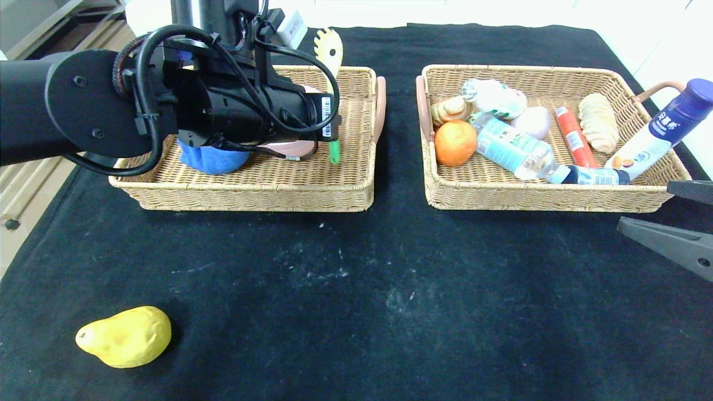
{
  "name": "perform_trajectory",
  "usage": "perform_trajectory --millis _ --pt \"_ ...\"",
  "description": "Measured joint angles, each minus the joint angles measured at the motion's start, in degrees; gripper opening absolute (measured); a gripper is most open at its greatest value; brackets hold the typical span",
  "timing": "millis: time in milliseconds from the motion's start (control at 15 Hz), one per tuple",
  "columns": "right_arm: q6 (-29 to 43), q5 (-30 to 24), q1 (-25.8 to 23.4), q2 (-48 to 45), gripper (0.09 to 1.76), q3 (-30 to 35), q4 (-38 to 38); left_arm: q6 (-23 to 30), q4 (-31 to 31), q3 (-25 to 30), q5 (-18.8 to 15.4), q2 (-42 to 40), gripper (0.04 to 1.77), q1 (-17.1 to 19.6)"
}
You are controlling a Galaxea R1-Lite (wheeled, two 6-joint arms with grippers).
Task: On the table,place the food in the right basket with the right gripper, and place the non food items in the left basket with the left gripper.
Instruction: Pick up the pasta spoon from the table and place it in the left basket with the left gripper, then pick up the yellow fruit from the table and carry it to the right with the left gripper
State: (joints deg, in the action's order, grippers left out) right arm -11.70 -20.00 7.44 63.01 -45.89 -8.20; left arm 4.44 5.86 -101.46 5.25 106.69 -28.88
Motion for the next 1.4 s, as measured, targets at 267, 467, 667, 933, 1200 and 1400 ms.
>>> perform_trajectory --millis 267,467,667,933,1200,1400 --pt "0.0 0.0 0.0 0.0 1.71 0.0 0.0 0.0 0.0 0.3 0.0 0.1 0.74 0.0" --pt "0.0 0.0 0.0 0.0 1.71 0.1 0.0 0.0 0.0 0.5 0.0 0.0 1.05 0.0" --pt "0.0 0.0 0.0 0.0 1.71 0.1 0.0 0.0 0.0 0.5 0.0 -0.1 1.27 0.0" --pt "0.0 0.0 0.1 0.1 1.71 0.2 0.0 0.0 0.1 0.6 0.0 -0.4 1.44 0.0" --pt "0.0 0.0 0.1 0.1 1.71 0.3 0.0 0.0 0.2 0.6 0.0 -0.5 1.55 0.0" --pt "0.0 0.0 0.1 0.1 1.71 0.3 0.0 0.0 0.9 0.7 0.0 -0.8 1.60 -0.1"
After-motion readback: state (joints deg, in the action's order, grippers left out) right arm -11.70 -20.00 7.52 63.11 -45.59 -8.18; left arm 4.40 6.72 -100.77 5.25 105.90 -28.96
